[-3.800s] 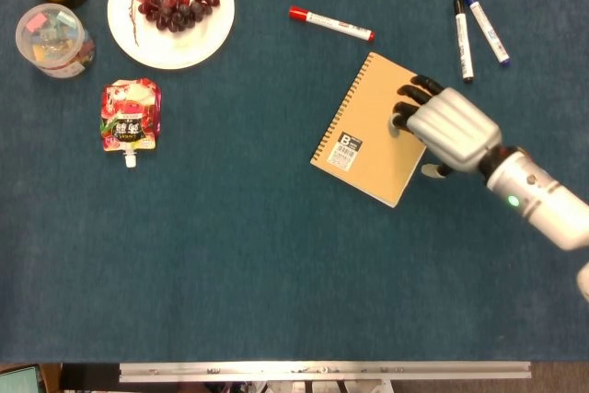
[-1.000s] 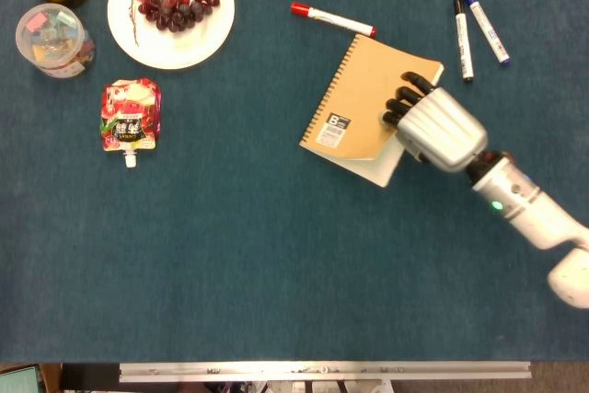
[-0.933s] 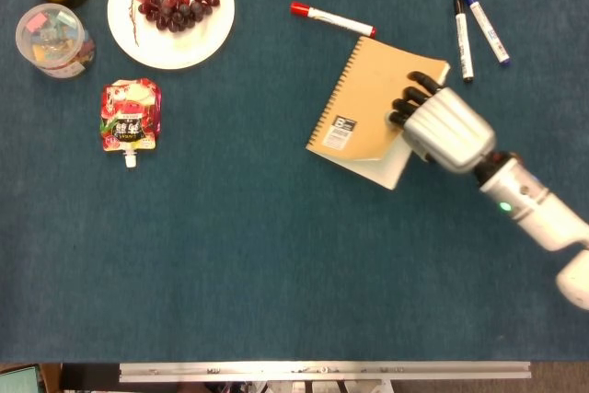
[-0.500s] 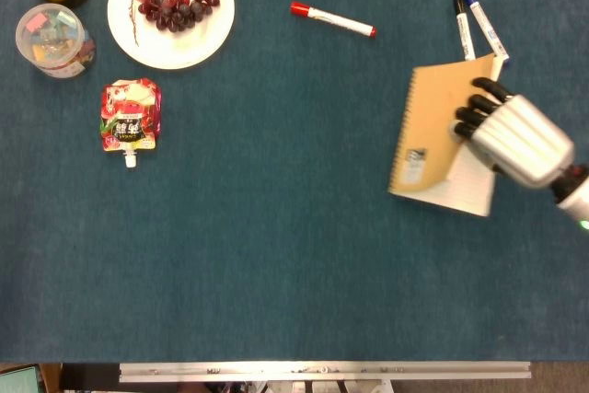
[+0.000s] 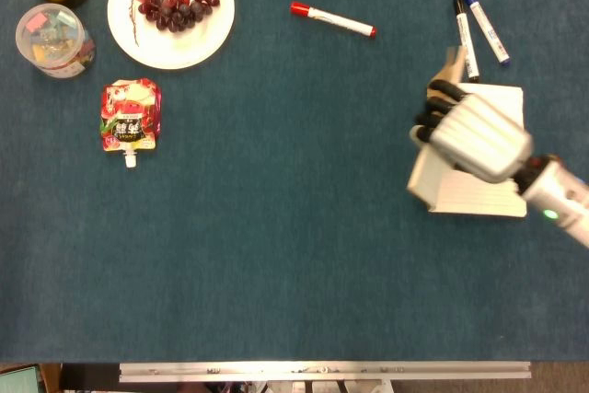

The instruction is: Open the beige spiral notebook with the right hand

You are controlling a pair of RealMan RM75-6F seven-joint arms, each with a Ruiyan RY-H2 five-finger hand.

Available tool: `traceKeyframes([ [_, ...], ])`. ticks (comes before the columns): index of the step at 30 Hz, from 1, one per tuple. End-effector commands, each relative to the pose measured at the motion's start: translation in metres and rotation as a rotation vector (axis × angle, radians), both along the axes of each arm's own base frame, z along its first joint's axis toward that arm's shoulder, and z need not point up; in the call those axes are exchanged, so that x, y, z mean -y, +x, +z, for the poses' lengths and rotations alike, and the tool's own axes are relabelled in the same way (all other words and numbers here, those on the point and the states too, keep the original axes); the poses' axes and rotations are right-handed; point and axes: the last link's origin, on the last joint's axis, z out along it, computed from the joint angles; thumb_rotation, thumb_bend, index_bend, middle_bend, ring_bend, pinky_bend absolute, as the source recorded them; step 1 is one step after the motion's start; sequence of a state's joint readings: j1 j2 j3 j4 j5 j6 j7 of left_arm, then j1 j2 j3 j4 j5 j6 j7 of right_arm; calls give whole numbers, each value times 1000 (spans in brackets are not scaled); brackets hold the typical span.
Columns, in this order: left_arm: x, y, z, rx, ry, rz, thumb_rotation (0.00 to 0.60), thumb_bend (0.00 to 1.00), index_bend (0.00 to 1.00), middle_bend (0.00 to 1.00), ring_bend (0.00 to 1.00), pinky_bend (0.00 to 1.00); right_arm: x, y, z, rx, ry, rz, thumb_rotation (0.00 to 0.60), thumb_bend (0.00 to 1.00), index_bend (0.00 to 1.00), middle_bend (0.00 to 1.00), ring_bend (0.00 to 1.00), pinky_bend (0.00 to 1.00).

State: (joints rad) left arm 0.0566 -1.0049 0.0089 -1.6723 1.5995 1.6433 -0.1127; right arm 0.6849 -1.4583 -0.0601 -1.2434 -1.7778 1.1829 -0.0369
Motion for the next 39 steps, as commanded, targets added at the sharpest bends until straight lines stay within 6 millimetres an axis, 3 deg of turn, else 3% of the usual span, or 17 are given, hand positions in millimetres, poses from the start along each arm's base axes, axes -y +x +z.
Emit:
traceKeyframes([
  [1, 1, -1, 1, -3, 1, 4, 600, 408, 185, 146, 117, 90, 8, 15, -15, 1, 26, 28, 600, 531, 800, 529, 378, 221],
  [11, 1, -2, 0, -3, -2, 11, 600, 408, 185, 146, 117, 90, 21, 41, -61, -44, 78, 72, 600, 502, 758, 496, 362, 224],
  [18, 2, -1, 0, -2, -3, 10, 600, 408, 185, 146, 117, 90, 24, 45, -88, -62, 59, 84, 600, 156, 424, 324, 177, 178],
  [23, 3, -1, 0, -2, -4, 12, 600, 408, 185, 146, 117, 90, 23, 46, -99, -71, 29, 86, 600, 38, 196, 198, 76, 123],
  [26, 3, -1, 0, -3, -7, 12, 600, 408, 185, 146, 117, 90, 21, 48, -101, -52, 19, 86, 600, 22, 94, 130, 31, 95],
  [34, 3, -3, -1, 0, -10, 16, 600, 408, 185, 146, 117, 90, 20, 48, -94, 8, -26, 100, 600, 33, 50, 73, 1, 78],
  [39, 2, -4, -1, 1, -10, 19, 600, 408, 185, 146, 117, 90, 16, 32, -87, 21, -42, 115, 600, 151, 51, 74, 1, 78],
])
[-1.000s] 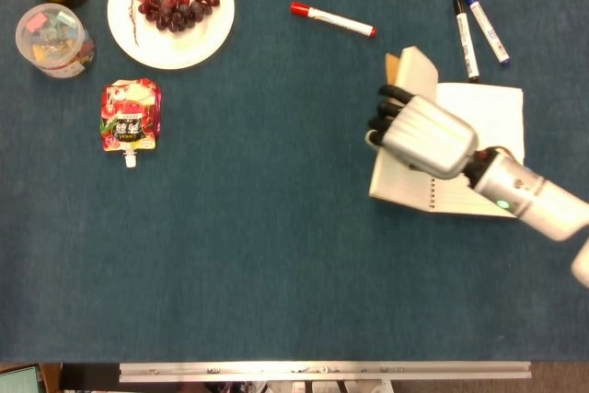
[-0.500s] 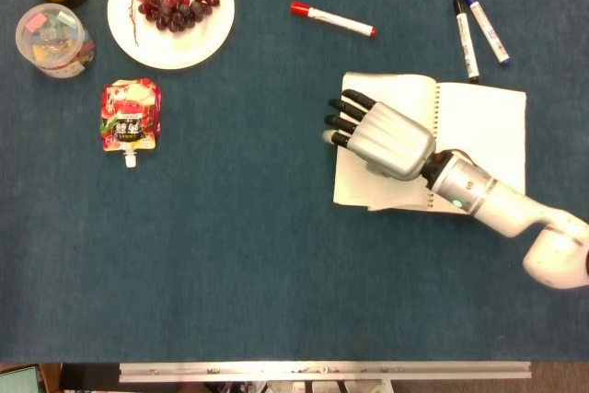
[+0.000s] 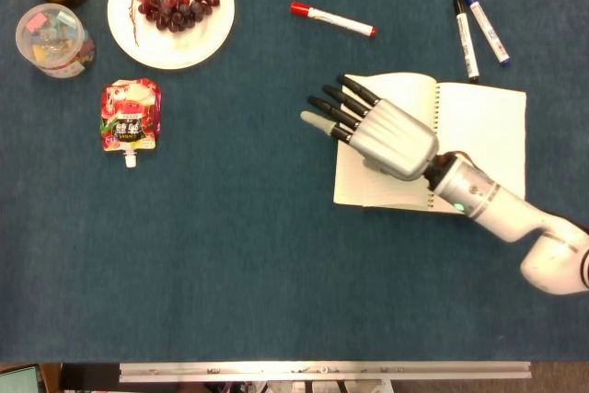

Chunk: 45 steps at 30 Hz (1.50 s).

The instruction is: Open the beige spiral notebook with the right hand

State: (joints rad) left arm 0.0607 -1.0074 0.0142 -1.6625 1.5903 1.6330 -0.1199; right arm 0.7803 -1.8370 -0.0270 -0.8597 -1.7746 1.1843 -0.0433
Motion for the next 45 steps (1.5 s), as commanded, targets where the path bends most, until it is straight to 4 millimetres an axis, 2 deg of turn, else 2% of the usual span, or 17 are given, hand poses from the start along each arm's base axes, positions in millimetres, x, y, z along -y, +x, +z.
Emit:
traceKeyframes([
  [1, -1, 0, 0, 2, 1, -2, 600, 408, 185, 146, 117, 90, -2, -13, 7, 15, -17, 1, 600, 152, 50, 74, 1, 78],
  [11, -2, 1, -1, 1, -3, -2, 600, 408, 185, 146, 117, 90, 6, -27, 43, 84, -75, -75, 600, 152, 52, 83, 1, 78],
  [18, -3, 1, 0, 5, -3, -5, 600, 408, 185, 146, 117, 90, -3, -42, 100, 119, -143, -149, 600, 97, 52, 83, 1, 78],
  [20, -3, 1, 0, 4, -3, -8, 600, 408, 185, 146, 117, 90, -6, -45, 110, 117, -152, -166, 600, 69, 52, 83, 1, 78],
  [23, -4, 1, 0, 5, -1, -12, 600, 408, 185, 146, 117, 90, -14, -54, 136, 89, -204, -184, 600, 17, 52, 83, 1, 78],
  [27, -5, 1, 0, 4, -4, -14, 600, 408, 185, 146, 117, 90, -24, -62, 160, 87, -242, -216, 600, 5, 52, 83, 1, 78],
  [32, -5, 3, -2, 4, -9, -19, 600, 408, 185, 146, 117, 90, -23, -68, 172, 101, -278, -259, 600, 5, 54, 86, 2, 78],
  [40, -3, 0, -1, 2, -7, -7, 600, 408, 185, 146, 117, 90, -17, -72, 170, 115, -277, -280, 600, 5, 63, 88, 3, 78],
  [45, -5, 0, -2, 0, -12, -4, 600, 408, 185, 146, 118, 89, -19, -86, 174, 99, -296, -315, 600, 5, 65, 90, 3, 78],
])
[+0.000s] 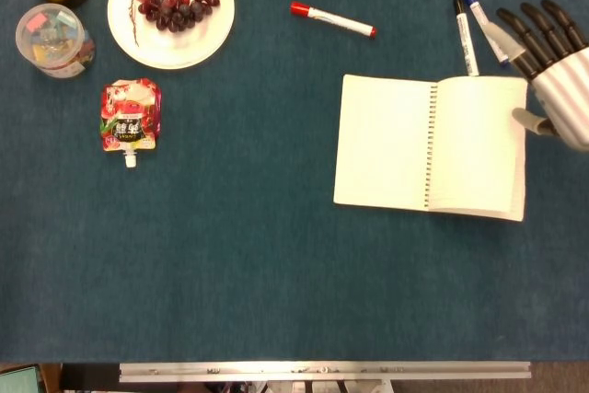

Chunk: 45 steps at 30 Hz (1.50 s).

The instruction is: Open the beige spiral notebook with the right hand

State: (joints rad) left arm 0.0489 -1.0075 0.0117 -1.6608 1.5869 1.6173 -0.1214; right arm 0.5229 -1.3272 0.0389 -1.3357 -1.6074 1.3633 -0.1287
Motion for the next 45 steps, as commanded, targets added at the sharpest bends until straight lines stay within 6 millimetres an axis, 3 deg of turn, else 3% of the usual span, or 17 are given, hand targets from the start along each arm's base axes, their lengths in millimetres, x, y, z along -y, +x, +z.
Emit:
traceKeyframes([
  [1, -2, 1, -1, 0, -4, -3, 600, 408, 185, 146, 117, 89, -1, -8, 1, -10, -1, -30, 600, 5, 65, 90, 3, 79],
  [6, -3, 2, -3, 2, -11, -12, 600, 408, 185, 146, 117, 89, 1, -11, -12, -35, 25, -46, 600, 5, 65, 90, 3, 78],
  [14, -1, 1, -3, 1, -9, -8, 600, 408, 185, 146, 117, 90, 6, -11, -55, -87, 99, -54, 600, 5, 65, 90, 2, 78],
  [21, 0, 0, -2, 2, -7, -7, 600, 408, 185, 146, 118, 90, 6, -27, -77, -146, 146, -84, 600, 5, 65, 90, 2, 78],
  [36, -2, -2, -4, 7, -11, -9, 600, 408, 185, 147, 117, 90, -13, -75, -63, -219, 134, -185, 600, 5, 65, 89, 3, 78],
  [40, -1, -2, -2, 8, -8, -10, 600, 408, 185, 146, 117, 90, -11, -66, -53, -134, 127, -168, 600, 6, 73, 91, 3, 78],
  [45, 1, -2, -1, 9, -3, -4, 600, 408, 185, 146, 117, 90, -6, -37, -38, -32, 119, -79, 600, 6, 82, 102, 2, 78],
])
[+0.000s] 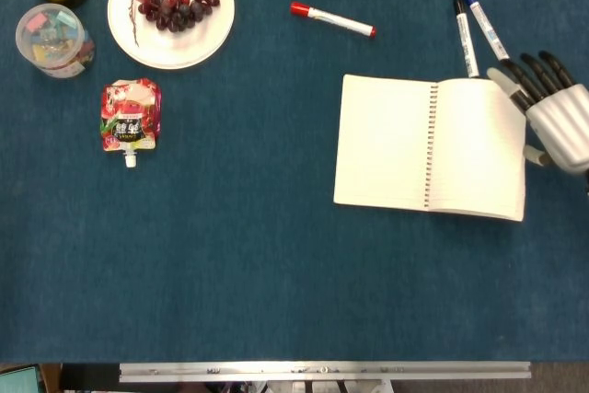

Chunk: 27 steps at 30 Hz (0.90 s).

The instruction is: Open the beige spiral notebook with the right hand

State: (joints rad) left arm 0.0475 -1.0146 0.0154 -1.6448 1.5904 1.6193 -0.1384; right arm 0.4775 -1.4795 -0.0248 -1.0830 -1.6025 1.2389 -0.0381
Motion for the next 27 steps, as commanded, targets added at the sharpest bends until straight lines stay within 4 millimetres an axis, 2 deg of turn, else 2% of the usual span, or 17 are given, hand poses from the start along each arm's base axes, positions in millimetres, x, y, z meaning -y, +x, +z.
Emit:
traceKeyframes([
  [1, 0, 0, 0, 0, 0, 1, 600, 408, 185, 146, 117, 90, 5, 26, 14, 76, -10, 82, 600, 6, 82, 104, 2, 78],
  [3, 1, 0, 0, 0, 0, 3, 600, 408, 185, 146, 117, 90, 8, 42, 18, 111, 2, 133, 600, 7, 83, 111, 4, 78],
  [7, 2, -1, 2, 1, 7, 8, 600, 408, 185, 146, 118, 90, 12, 59, 23, 154, 23, 192, 600, 7, 94, 131, 19, 82],
  [22, -1, 2, 0, 0, -2, -6, 600, 408, 185, 146, 118, 90, 4, 72, 51, 243, -92, 229, 600, 8, 104, 146, 34, 93],
  [24, -1, 2, 0, 0, -4, -6, 600, 408, 185, 146, 118, 89, 7, 76, 51, 244, -97, 226, 600, 8, 113, 151, 34, 93],
  [27, -2, 2, -1, 1, -7, -8, 600, 408, 185, 146, 117, 89, 15, 82, 39, 194, -77, 198, 600, 7, 115, 151, 34, 93],
])
